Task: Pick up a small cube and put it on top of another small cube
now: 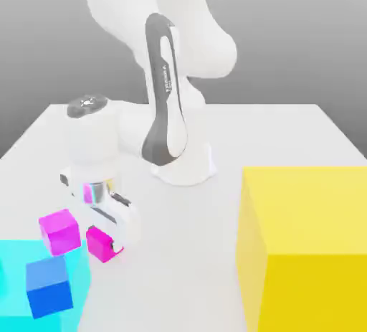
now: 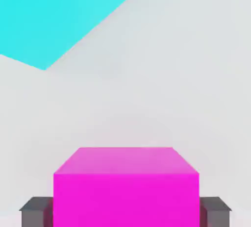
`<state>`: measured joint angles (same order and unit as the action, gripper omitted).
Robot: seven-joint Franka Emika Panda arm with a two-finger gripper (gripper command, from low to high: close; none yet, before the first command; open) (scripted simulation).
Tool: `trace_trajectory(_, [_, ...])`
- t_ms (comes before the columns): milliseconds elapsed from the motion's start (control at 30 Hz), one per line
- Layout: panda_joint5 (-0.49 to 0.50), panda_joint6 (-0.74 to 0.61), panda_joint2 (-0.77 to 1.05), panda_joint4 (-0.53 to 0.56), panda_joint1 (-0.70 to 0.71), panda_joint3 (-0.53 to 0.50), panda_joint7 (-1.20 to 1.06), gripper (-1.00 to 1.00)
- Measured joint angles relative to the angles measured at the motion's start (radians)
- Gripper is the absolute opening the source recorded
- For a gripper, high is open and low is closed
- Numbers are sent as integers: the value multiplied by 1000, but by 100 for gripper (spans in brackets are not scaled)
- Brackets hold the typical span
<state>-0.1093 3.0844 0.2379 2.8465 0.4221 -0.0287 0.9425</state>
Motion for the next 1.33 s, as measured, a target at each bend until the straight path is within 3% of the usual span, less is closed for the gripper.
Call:
trace_trajectory(100, [-1, 7, 8, -1, 5, 5, -1, -100])
trace_trajectory(400, [106, -216, -242, 34, 4, -28, 44, -100])
trace_trajectory(533, [86, -371, -222, -74, 58, 56, 41, -100])
trace_trajectory(600, [82, -457, -206, -139, -2, 95, 55, -100])
trace_trajectory(867, [74, -753, -154, -415, -60, 120, 190, -100])
trace_trajectory(1067, [105, -795, -152, -622, -20, 83, 432, -100])
trace_trajectory(1200, [115, -699, -68, -630, -23, 76, 487, -100])
trace_trajectory(1233, [117, -676, -52, -625, -24, 75, 489, 100])
trace_trajectory(1333, [117, -676, -52, -625, -24, 75, 489, 100])
